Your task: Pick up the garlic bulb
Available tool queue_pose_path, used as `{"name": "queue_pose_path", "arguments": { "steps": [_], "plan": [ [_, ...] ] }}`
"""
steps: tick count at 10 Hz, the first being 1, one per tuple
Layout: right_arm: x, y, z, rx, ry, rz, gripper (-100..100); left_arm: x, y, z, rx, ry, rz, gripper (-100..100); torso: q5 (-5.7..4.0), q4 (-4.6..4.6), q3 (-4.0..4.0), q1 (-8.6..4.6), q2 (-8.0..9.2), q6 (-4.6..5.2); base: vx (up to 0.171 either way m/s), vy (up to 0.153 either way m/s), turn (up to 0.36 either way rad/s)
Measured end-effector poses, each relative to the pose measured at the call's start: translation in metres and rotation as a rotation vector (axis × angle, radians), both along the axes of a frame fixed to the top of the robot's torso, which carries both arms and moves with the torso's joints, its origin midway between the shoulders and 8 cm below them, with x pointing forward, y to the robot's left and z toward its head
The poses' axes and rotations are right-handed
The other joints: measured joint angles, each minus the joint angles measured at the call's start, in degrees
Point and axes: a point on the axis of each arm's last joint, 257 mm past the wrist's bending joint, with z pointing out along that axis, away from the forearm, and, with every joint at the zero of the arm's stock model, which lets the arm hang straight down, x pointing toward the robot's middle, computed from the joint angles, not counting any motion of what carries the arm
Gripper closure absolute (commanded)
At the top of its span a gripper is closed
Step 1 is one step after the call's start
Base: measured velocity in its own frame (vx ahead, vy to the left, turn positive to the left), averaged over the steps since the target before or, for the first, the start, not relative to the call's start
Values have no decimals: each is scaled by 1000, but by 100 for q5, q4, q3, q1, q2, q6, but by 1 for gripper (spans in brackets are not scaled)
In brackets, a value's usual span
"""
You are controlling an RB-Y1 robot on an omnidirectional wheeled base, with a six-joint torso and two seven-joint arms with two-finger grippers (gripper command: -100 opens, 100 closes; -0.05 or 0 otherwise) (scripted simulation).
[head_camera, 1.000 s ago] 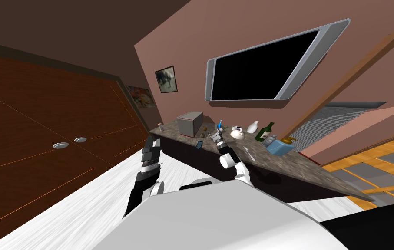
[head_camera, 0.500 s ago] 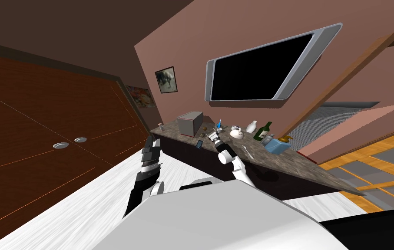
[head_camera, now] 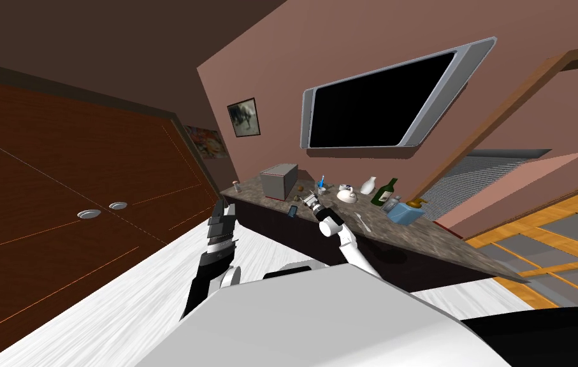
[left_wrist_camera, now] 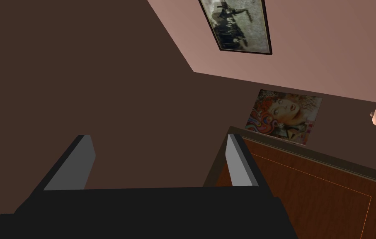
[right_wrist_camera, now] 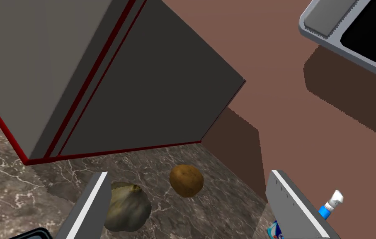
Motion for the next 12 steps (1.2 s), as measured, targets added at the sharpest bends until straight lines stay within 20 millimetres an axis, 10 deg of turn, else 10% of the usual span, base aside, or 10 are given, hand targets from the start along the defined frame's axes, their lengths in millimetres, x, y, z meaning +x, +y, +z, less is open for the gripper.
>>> {"name": "queue_pose_path", "arguments": {
  "steps": [12],
  "plan": [
    [32,18,-60,298,352,109,-100,0,0,0,0,0,0,0,-1,-2,-4,-3,-7,1,6,14,-3]
  ]
}}
